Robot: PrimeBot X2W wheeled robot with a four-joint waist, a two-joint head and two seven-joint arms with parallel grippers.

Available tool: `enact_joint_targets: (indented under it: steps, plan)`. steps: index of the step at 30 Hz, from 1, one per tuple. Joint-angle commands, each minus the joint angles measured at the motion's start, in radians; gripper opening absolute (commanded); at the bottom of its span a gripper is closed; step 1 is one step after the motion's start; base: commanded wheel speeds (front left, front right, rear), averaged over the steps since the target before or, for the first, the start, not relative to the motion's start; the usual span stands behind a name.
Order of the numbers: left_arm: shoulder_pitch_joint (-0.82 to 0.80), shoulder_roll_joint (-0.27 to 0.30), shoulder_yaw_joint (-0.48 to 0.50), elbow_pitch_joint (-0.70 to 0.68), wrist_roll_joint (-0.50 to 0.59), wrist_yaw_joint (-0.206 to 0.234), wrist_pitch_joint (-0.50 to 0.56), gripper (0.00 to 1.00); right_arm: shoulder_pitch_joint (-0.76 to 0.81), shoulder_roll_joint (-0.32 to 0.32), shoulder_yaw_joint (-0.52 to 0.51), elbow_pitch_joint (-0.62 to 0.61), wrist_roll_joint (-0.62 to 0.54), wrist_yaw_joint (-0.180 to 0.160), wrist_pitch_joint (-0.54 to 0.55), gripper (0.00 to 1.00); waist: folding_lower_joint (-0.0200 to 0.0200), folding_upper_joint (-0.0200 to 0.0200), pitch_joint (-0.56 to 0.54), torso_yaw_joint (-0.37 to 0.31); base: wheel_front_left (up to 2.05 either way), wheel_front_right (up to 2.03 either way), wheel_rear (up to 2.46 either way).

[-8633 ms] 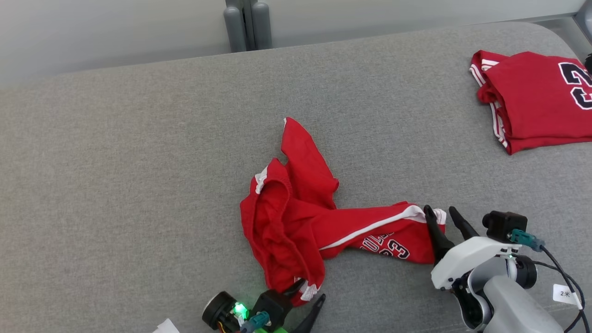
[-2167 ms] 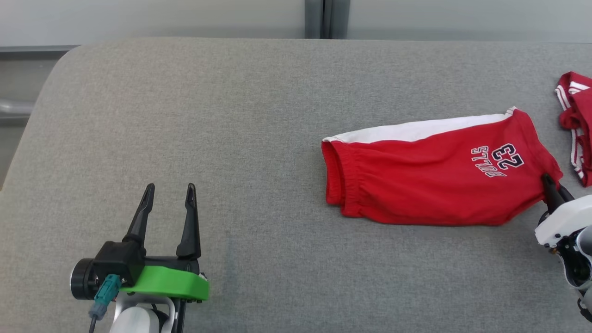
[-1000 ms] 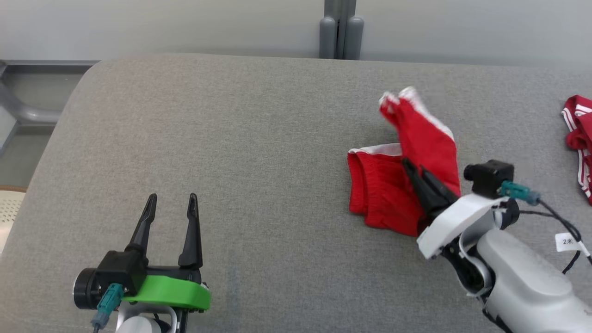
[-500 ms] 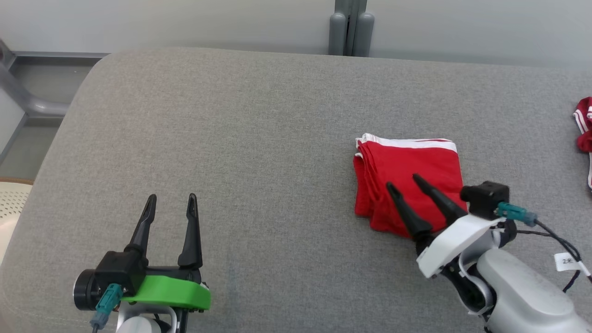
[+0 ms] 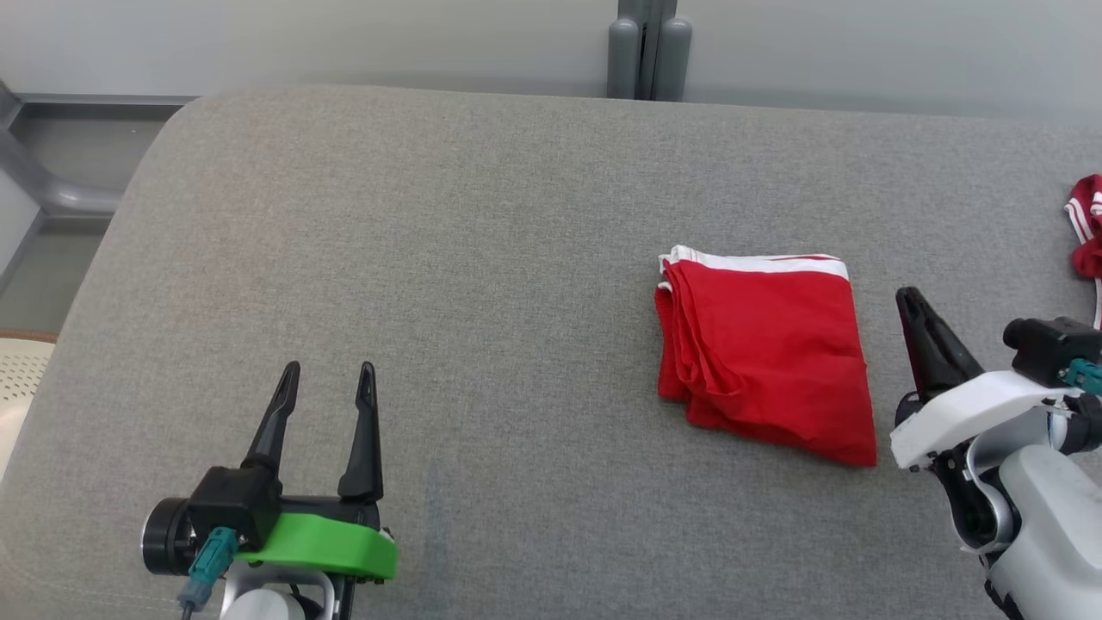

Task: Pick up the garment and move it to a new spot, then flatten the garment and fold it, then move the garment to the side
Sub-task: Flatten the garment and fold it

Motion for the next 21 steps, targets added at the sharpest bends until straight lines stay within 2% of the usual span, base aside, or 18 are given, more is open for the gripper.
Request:
enact_joint_targets:
  steps: [1, 6, 13, 21]
  plan:
    - [-0.010, 0.003, -0.001, 0.002, 0.002, -0.008, -0.003, 1.00, -0.005, 0.013, 0.000, 0.028, -0.015, 0.000, -0.003, 0.00, 0.0000, 0.0000, 0.007, 0.005, 0.00, 0.00, 0.00]
    - [-0.026, 0.003, -0.012, 0.007, 0.005, -0.008, -0.003, 1.00, -0.048, 0.041, 0.043, 0.126, -0.091, 0.000, -0.003, 0.00, 0.0000, 0.0000, 0.021, 0.019, 0.00, 0.00, 0.00]
    - [-0.039, 0.003, -0.030, 0.013, 0.005, -0.004, -0.003, 1.00, -0.086, 0.150, 0.081, 0.233, -0.139, 0.000, -0.003, 0.00, 0.0000, 0.0000, 0.031, 0.046, 0.00, 0.00, 0.00]
    - [-0.033, 0.003, -0.043, 0.017, 0.007, 0.001, -0.003, 1.00, -0.086, 0.279, 0.202, 0.218, -0.203, 0.000, -0.003, 0.00, 0.0000, 0.0000, 0.026, 0.058, 0.00, 0.00, 0.00]
